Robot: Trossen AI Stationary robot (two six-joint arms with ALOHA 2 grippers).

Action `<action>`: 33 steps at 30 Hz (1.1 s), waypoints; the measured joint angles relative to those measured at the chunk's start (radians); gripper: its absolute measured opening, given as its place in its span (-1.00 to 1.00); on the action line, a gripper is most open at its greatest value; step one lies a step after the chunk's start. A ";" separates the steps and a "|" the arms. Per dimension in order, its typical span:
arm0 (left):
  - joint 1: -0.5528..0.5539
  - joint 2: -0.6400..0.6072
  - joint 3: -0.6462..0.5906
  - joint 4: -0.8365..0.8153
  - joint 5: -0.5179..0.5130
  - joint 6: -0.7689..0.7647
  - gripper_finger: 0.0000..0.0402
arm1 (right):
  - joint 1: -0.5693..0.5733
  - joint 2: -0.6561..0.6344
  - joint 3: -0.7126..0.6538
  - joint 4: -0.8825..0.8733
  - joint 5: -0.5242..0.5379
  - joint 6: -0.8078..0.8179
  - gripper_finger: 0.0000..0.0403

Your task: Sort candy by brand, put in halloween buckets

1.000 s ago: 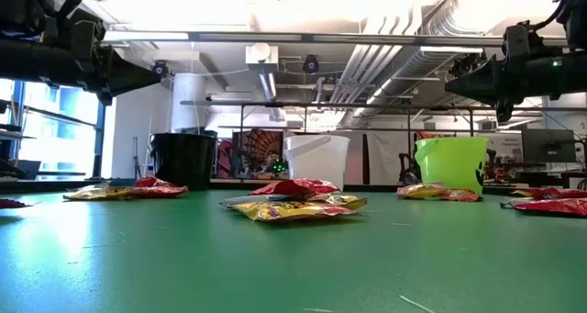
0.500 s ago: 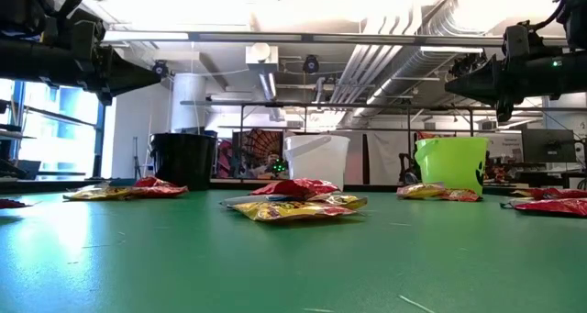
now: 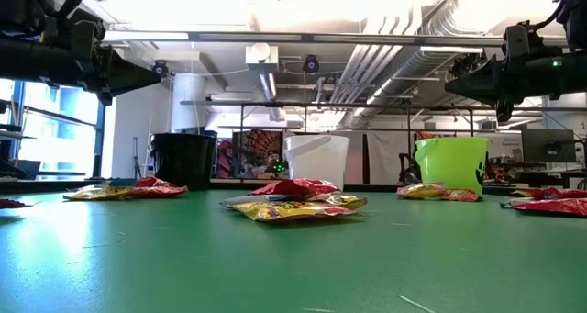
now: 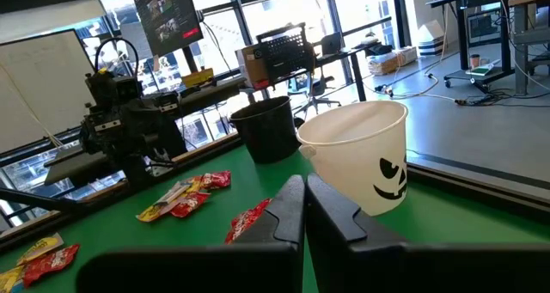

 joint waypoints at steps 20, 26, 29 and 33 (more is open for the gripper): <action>0.000 0.000 0.000 0.000 0.000 0.000 -1.00 | -0.001 0.000 0.000 0.007 0.029 0.000 -1.00; 0.000 0.000 0.000 0.000 0.000 0.000 -1.00 | 0.000 0.000 0.005 0.066 0.043 0.084 -1.00; 0.000 0.000 0.000 0.000 0.000 -0.001 -1.00 | 0.000 0.000 0.008 0.117 0.043 0.173 -1.00; 0.000 0.000 0.000 0.000 0.000 0.000 -1.00 | -0.001 0.000 0.009 0.144 0.079 0.218 -1.00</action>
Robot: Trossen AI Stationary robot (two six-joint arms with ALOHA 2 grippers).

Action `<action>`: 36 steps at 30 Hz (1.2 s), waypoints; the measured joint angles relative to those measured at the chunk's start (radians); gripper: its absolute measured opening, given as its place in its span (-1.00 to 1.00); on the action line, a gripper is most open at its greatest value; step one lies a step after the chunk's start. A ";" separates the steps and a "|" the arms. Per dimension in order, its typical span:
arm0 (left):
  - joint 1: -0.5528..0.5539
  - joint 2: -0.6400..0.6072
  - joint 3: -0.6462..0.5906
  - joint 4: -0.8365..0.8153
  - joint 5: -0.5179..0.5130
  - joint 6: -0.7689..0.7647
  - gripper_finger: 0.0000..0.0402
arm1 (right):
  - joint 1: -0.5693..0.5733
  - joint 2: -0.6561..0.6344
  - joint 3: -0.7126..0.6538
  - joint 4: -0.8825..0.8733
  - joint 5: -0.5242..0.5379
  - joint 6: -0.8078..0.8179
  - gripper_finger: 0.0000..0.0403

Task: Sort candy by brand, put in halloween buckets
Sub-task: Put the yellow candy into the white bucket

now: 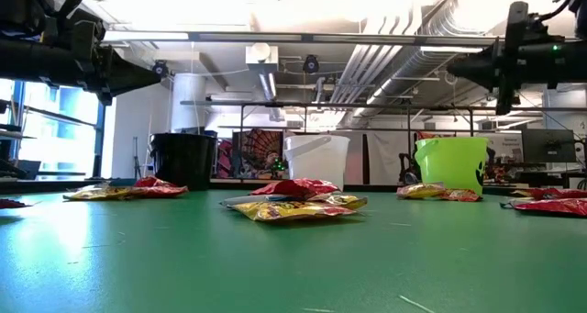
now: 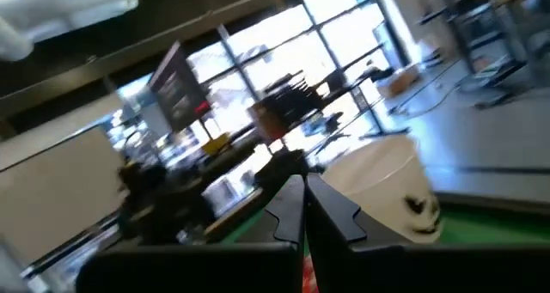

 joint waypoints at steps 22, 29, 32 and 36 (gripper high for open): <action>0.000 0.000 0.000 0.000 0.000 0.000 -1.00 | 0.001 0.000 0.003 -0.064 -0.036 0.062 -0.75; 0.000 0.000 0.000 0.000 0.000 0.000 -1.00 | 0.001 0.042 0.079 -0.087 -0.039 0.038 -0.66; 0.000 0.000 0.000 0.000 0.000 0.000 -1.00 | 0.001 0.101 0.140 -0.152 -0.040 0.018 -0.69; 0.000 0.000 0.000 0.000 0.000 0.000 -1.00 | 0.001 0.203 0.227 -0.226 -0.070 -0.029 -0.75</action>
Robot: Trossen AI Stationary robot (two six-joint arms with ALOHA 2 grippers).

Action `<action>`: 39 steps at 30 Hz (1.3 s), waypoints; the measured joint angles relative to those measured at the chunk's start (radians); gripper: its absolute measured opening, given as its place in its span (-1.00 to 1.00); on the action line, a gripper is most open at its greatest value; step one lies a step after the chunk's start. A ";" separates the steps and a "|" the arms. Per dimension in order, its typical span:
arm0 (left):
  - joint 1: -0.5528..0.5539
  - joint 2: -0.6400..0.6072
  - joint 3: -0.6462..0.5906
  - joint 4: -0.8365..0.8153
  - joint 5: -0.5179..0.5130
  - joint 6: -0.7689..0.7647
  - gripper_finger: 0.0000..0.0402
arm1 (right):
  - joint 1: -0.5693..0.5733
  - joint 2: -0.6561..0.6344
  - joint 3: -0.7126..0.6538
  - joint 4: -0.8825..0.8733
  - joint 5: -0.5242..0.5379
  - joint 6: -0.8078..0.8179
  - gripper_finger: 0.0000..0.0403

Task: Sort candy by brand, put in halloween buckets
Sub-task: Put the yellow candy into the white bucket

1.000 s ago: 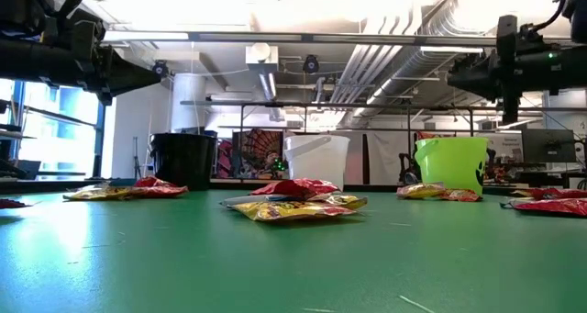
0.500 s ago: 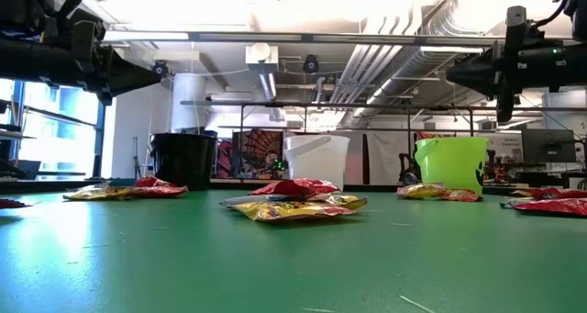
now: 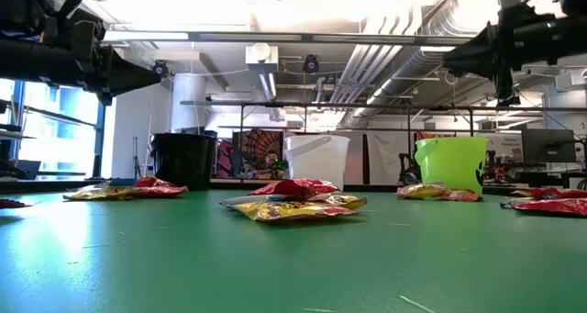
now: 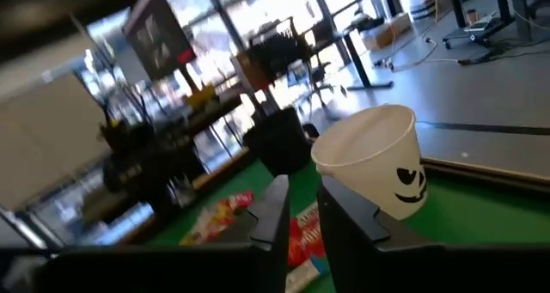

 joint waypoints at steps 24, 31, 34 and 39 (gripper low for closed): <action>0.000 0.001 0.000 0.004 -0.008 -0.003 -1.00 | 0.000 0.613 0.358 -0.216 -0.054 -0.065 -0.96; 0.000 0.002 0.000 0.030 -0.008 -0.129 -1.00 | 0.000 0.698 0.358 -0.217 -0.083 -0.047 -0.96; 0.000 0.003 0.000 0.028 -0.008 -0.139 -1.00 | 0.000 0.716 0.358 -0.217 -0.107 -0.047 -0.96; 0.000 0.003 0.000 0.029 -0.035 -0.141 -1.00 | 0.000 0.744 0.358 -0.245 -0.068 -0.062 -0.82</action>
